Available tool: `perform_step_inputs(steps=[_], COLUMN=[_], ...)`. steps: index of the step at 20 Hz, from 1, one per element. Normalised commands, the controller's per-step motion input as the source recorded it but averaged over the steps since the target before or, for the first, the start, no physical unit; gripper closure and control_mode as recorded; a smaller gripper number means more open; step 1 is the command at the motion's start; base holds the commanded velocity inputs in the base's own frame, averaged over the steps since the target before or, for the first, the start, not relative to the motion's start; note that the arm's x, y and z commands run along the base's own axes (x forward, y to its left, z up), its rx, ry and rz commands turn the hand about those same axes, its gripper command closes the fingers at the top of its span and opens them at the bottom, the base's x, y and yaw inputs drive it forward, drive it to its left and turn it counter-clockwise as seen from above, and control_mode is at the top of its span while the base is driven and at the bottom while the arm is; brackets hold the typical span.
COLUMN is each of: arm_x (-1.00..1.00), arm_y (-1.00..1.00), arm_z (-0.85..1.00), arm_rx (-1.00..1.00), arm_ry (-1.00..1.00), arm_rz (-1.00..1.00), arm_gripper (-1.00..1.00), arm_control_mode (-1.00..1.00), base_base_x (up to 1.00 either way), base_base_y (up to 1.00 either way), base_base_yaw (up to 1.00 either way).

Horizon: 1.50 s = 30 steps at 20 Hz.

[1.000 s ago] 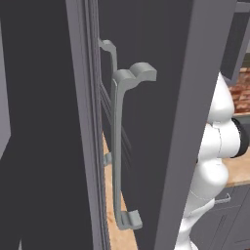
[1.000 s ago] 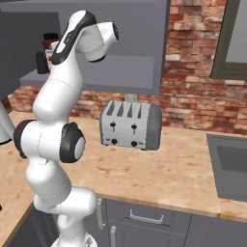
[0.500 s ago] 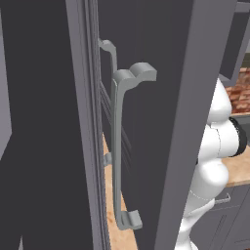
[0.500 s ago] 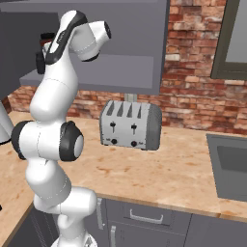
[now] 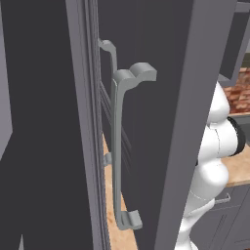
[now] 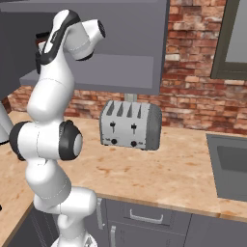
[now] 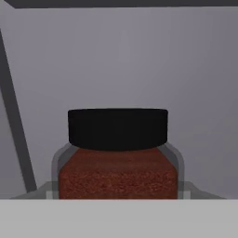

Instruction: Collect the paprika, ketchup, and shaker from the cabinet and place them next to the stove.

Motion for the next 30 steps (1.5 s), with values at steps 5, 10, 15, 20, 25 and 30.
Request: perform_step_inputs(steps=[5,10,15,20,25,30], arm_x=[0.0,-0.17,-0.35,-0.37,-0.42,-0.43], arm_y=[0.0,0.0,0.0,0.0,-0.07,-0.02], arm_z=[0.0,0.0,0.0,0.0,0.0,0.0], arm_rx=[0.0,0.0,0.0,0.0,0.01,0.02], arm_ry=[0.0,-0.03,-0.07,-0.09,-0.1,-0.12], arm_rz=[0.0,0.0,0.0,0.0,0.0,0.03], arm_gripper=[1.0,1.0,1.0,1.0,1.0,1.0], arm_control_mode=[-1.0,-1.0,-1.0,-1.0,-1.0,-1.0], base_base_x=[0.0,0.0,0.0,0.0,0.0,0.0], base_base_y=[0.0,0.0,0.0,0.0,0.0,0.0], base_base_yaw=[0.0,0.0,0.0,0.0,0.0,0.0])
